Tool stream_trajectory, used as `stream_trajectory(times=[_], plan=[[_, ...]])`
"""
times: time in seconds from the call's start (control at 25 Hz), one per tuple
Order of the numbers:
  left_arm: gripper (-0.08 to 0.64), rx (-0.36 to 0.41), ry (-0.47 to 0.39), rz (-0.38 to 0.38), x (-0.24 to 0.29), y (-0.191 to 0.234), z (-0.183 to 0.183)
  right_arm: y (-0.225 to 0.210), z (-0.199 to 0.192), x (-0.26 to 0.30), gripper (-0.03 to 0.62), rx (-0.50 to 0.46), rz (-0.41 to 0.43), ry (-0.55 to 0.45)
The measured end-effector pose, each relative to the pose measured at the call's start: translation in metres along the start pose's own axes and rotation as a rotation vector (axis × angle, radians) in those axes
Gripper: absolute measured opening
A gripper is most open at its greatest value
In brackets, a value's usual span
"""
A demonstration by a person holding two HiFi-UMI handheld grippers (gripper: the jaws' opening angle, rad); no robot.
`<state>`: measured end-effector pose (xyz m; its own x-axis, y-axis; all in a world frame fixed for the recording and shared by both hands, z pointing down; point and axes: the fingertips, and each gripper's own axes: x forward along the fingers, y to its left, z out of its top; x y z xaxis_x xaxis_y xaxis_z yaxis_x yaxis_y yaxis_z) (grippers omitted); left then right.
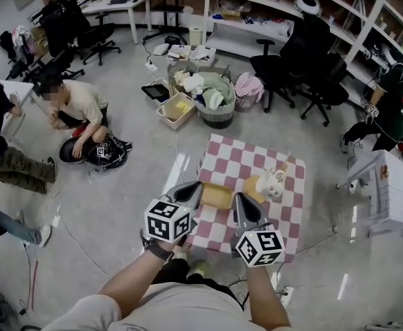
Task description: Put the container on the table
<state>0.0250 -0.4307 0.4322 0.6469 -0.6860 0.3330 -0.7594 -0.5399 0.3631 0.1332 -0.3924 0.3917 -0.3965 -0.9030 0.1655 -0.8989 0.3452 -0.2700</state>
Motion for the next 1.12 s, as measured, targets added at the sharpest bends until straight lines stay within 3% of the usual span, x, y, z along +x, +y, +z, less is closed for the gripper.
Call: stream_trajectory(times=[0.48,1.12], plan=[[0.006,0.134,-0.205,-0.046,-0.046,-0.049,0.074,0.015,0.064,-0.016,0.009,-0.073,0.029,-0.119],[0.006,0.161,-0.271,-0.076,-0.051,-0.072,0.104,0.016,0.093,-0.026,0.009,-0.117,0.021,-0.161]])
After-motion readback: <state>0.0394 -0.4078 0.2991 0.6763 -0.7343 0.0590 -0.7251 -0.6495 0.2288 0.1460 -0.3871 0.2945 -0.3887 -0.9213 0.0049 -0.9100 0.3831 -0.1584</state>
